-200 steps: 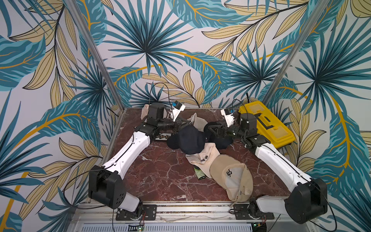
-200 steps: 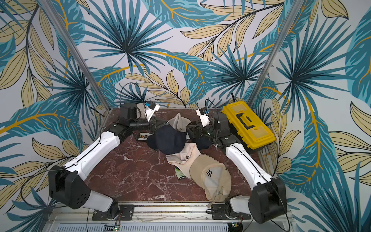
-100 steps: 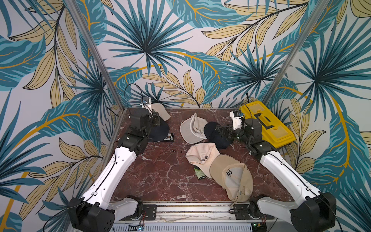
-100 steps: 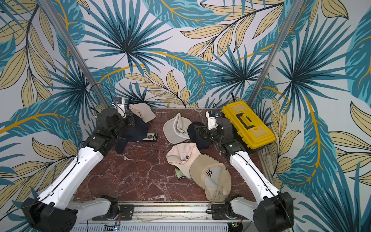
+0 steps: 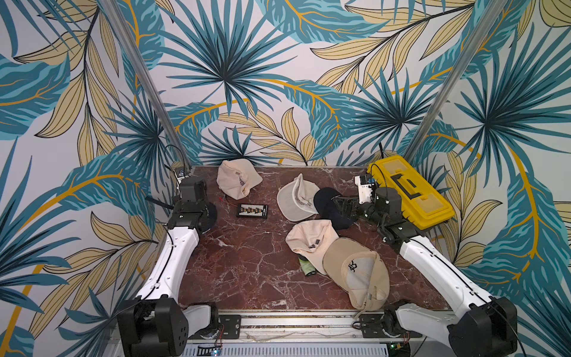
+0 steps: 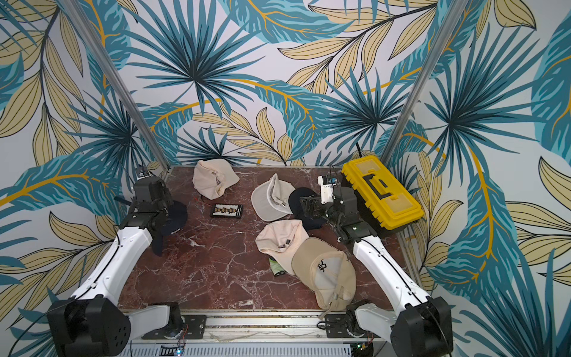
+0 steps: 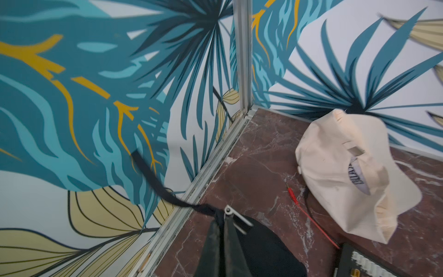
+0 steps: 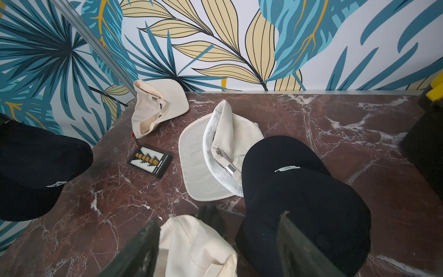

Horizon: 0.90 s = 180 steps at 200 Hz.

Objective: Open the adjustable buckle of the baseball cap
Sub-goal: Place the baseball cap at the center of the board.

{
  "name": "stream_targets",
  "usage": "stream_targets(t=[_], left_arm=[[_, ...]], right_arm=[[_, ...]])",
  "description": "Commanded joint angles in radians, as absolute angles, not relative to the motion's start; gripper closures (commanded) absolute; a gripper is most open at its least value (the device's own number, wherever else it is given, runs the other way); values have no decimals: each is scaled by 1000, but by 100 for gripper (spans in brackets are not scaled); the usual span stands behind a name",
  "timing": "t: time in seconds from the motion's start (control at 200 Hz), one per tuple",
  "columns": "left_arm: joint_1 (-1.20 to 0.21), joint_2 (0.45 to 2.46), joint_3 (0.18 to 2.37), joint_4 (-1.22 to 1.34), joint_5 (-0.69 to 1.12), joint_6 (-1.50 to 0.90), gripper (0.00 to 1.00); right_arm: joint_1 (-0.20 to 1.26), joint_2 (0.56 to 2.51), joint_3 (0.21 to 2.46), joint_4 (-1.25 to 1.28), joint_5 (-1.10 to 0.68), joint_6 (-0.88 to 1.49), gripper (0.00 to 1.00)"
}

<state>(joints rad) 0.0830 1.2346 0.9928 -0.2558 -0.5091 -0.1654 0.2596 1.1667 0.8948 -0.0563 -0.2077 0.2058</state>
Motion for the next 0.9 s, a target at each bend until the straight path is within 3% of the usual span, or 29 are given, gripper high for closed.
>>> stream_targets(t=[0.0,0.06,0.12,0.155,0.195,0.22,0.38,0.586,0.896], left_arm=[[120,1257,961,-206,-436,-218,100],[128,1276,941,-192,-409,-231,100],[133,1301,934,-183,-358,-229,89],[134,1313,933,-184,-325,-228,74],[135,1323,932,-185,-287,-230,44],[135,1328,933,-184,-263,-232,36],[122,1317,937,-184,-100,-254,20],[-58,1278,936,-189,7,-269,16],[-346,1317,907,-189,311,-409,25]], right_arm=[[258,1157,871,-28,-193,221,23],[258,1161,870,-27,-195,224,23],[258,1164,869,-28,-200,225,22],[258,1164,868,-30,-200,225,22],[258,1164,867,-34,-200,225,21],[258,1163,865,-37,-201,224,21],[257,1171,871,-82,-256,200,19],[258,1180,885,-175,-253,166,18],[258,1166,875,-277,-311,219,26]])
